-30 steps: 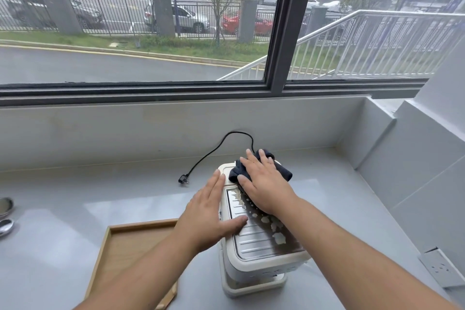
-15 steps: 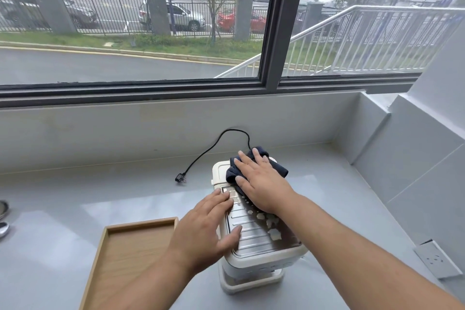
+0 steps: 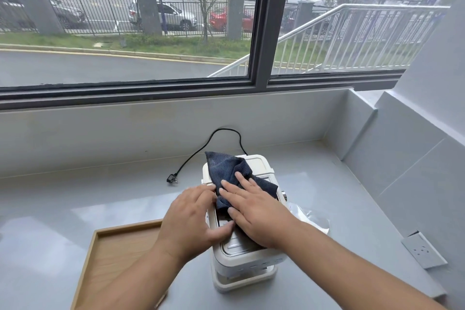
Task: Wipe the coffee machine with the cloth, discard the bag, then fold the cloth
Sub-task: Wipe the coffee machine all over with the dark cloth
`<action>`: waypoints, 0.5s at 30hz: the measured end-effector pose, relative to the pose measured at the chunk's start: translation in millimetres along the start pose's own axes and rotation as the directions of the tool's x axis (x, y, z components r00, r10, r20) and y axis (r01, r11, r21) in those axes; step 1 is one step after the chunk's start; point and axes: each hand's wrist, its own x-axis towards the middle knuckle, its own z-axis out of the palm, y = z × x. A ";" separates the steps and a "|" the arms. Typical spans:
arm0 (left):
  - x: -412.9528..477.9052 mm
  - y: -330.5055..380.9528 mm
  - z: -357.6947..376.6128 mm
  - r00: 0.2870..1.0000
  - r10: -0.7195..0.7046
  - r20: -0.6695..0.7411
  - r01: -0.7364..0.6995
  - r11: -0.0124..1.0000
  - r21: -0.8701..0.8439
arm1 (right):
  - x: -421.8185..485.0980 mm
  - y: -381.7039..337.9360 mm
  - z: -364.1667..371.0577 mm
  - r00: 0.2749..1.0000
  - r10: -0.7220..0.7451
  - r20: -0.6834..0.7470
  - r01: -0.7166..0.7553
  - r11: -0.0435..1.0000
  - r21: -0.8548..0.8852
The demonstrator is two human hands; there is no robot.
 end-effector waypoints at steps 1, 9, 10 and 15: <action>0.7 0.0 -1.0 1.000 0.008 0.016 -0.008 1.000 0.011 | -4.8 -0.5 0.7 1.000 -0.002 0.007 0.002 1.000 0.000; 2.9 3.1 -9.1 0.996 -0.001 0.090 -0.009 0.994 0.105 | -41.4 0.6 3.3 0.999 -0.016 0.027 0.017 1.000 -0.006; 2.8 3.6 -9.6 0.996 0.000 0.090 -0.009 0.994 0.106 | -46.0 0.6 3.5 0.999 -0.015 0.028 0.016 1.000 -0.012; 1.7 5.8 -11.4 0.991 -0.002 0.130 -0.011 0.995 0.095 | -66.0 -2.0 1.1 0.998 -0.005 0.058 0.007 1.000 -0.027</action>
